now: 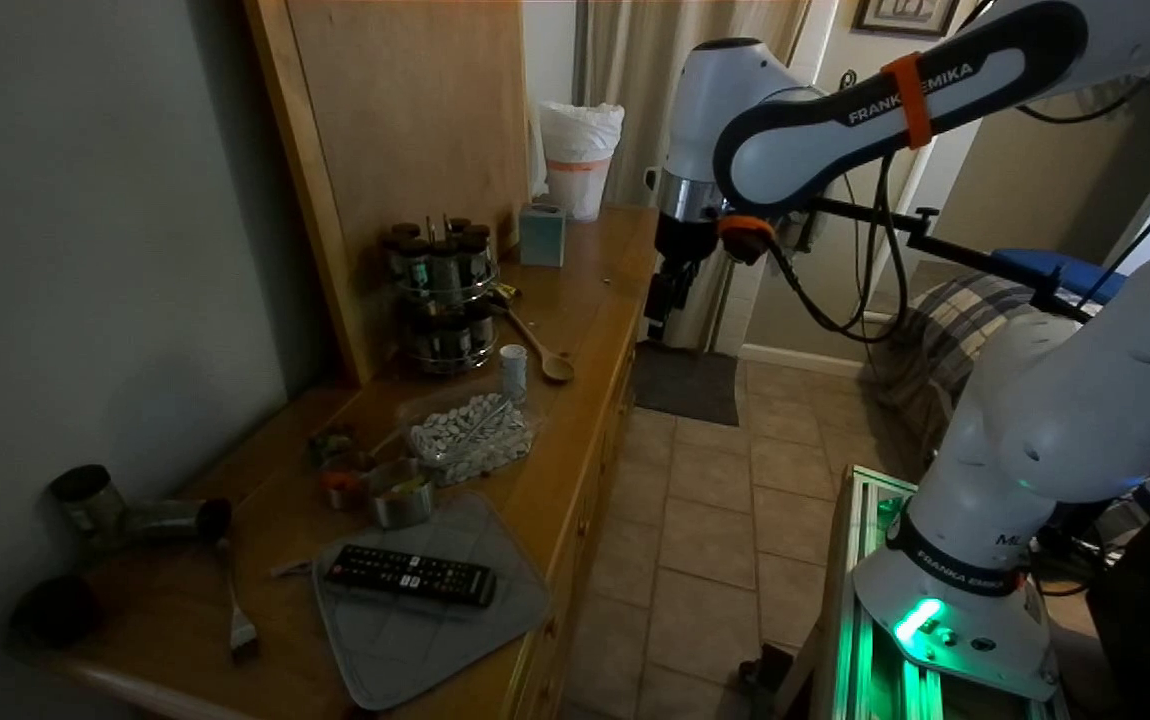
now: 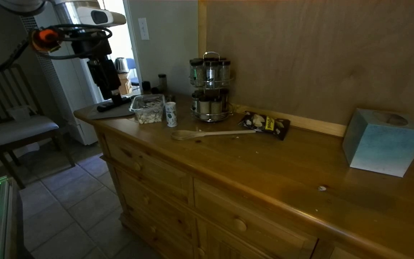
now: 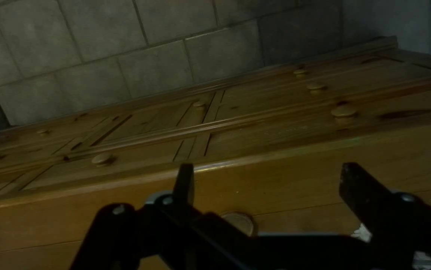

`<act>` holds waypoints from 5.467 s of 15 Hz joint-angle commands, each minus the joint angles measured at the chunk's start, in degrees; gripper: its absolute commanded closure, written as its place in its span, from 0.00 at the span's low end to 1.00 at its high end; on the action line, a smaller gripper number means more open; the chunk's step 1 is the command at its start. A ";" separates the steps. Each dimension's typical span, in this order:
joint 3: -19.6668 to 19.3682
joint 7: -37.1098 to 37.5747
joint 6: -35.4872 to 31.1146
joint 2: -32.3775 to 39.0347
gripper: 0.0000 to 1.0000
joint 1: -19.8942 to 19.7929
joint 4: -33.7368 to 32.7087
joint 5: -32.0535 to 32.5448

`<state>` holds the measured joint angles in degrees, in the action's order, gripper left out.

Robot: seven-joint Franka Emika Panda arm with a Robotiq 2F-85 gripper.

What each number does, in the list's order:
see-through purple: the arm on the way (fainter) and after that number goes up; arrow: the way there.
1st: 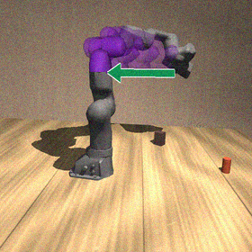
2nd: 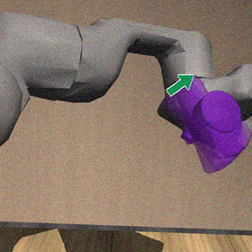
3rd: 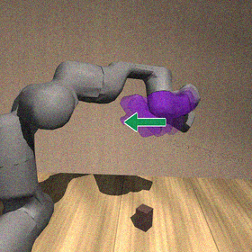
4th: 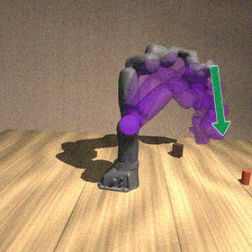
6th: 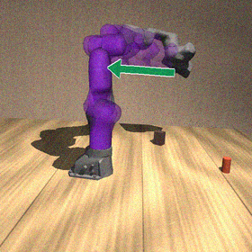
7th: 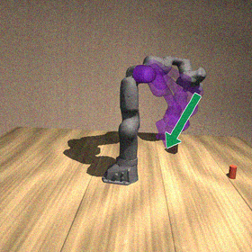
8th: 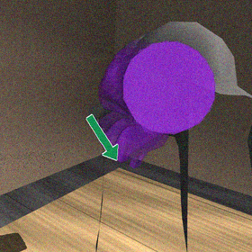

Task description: Open the top right drawer

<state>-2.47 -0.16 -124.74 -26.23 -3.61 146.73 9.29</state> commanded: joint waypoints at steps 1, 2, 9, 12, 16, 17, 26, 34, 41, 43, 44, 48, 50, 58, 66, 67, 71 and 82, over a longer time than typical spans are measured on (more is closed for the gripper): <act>-2.67 -4.53 -2.19 1.46 0.00 -0.03 0.26 -1.83; -4.21 -7.26 -2.30 2.01 0.00 -0.03 0.35 -2.54; -17.01 -35.59 -9.40 10.23 0.00 -1.43 -0.51 -4.43; -18.98 -43.00 -15.11 14.81 0.00 -2.78 -0.67 -4.68; -20.22 -48.27 -25.93 22.22 0.00 -5.17 -1.11 -7.54; -20.34 -49.38 -28.55 24.55 0.00 -5.63 -1.50 -9.31; -14.01 -71.96 -36.44 40.37 0.00 -8.67 -10.63 -43.18; -10.69 -80.90 -36.13 54.87 0.00 -16.10 -24.77 -48.88; -9.93 -79.01 -36.04 57.68 0.00 -18.24 -26.53 -48.49; -9.80 -79.02 -36.00 57.78 0.00 -18.30 -26.89 -48.64; -9.75 -79.02 -36.00 57.78 0.00 -18.30 -26.99 -48.66; -9.70 -79.02 -35.99 57.78 0.00 -18.30 -27.00 -48.71; -9.70 -79.02 -35.99 57.78 0.00 -18.30 -27.00 -48.73; -5.83 -83.93 -38.06 61.04 0.00 -21.83 -28.42 -51.27; 4.48 -93.18 -45.22 66.94 0.00 -32.72 -32.52 -55.61; 6.08 -94.04 -45.70 67.71 0.00 -34.43 -33.31 -56.12; 12.37 -98.08 -45.94 71.21 0.00 -41.12 -36.98 -57.46; 20.67 -97.91 -46.59 79.41 0.00 -48.00 -43.91 -52.85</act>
<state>15.77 -98.30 -169.51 50.27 -50.11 105.59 -45.19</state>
